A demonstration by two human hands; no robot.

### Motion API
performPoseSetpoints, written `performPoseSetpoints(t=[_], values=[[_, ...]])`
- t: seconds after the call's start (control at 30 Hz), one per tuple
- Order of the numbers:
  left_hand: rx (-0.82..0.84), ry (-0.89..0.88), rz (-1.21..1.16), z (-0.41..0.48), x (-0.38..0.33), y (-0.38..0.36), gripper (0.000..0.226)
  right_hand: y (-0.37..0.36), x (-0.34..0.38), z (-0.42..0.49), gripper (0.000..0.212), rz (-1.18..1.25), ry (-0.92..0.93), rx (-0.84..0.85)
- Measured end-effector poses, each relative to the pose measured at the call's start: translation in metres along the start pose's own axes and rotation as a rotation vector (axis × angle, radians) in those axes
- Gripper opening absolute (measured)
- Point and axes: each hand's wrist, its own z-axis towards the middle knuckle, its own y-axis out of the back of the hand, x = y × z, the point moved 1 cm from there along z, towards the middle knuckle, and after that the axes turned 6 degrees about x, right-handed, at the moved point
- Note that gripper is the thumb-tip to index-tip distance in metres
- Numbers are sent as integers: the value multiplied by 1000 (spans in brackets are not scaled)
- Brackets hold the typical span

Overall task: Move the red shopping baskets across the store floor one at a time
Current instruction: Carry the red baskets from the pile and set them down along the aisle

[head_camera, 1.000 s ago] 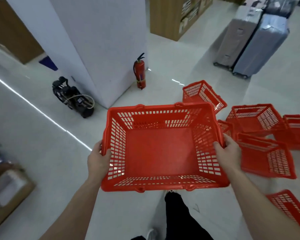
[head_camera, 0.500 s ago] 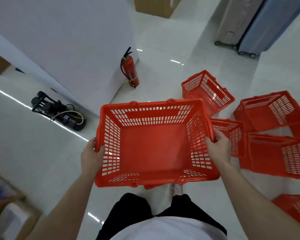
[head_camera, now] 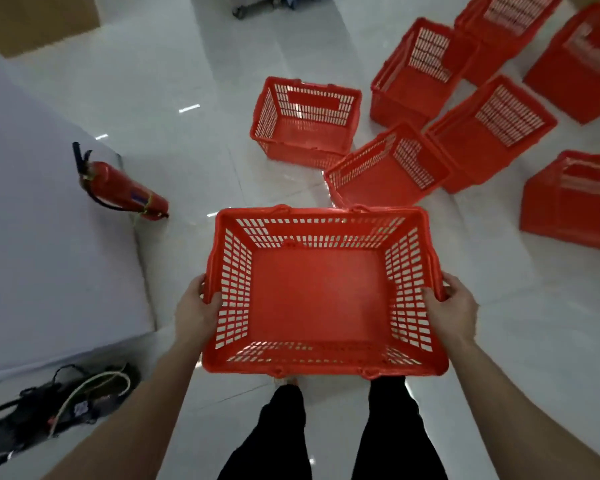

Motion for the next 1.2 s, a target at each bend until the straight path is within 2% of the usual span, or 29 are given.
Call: performPoseSetpoints(t=[0.13,0.3,0.43,0.63,0.83,0.9,1.03,1.13,1.2], values=[[84,-110,137,51,13,-39,49,-43,-80,-30,40,72,-183,-109],[119,-206,164,106,31,-97,47,-92,-150,-25,40,141,-250,-237],[116,-234,184,142,62,-136,49,-123,-188,-12,39,172,-252,-240],[135,-167,226,156,125,-175,39,-167,-241,-22,22,150,-285,-202],[130,-172,211,153,146,-187,43,-175,-262,-18,23,100,-259,-226],[161,-172,213,158,140,-195,51,-177,-265,-5,32,84,-274,-181],[222,-157,334,165,130,-212,71,-185,-266,20,59,95,-361,36],[225,-98,420,155,119,-220,79,-181,-267,21,69,-29,-370,192],[253,-155,401,136,106,-224,75,-164,-264,14,73,-163,-370,222]])
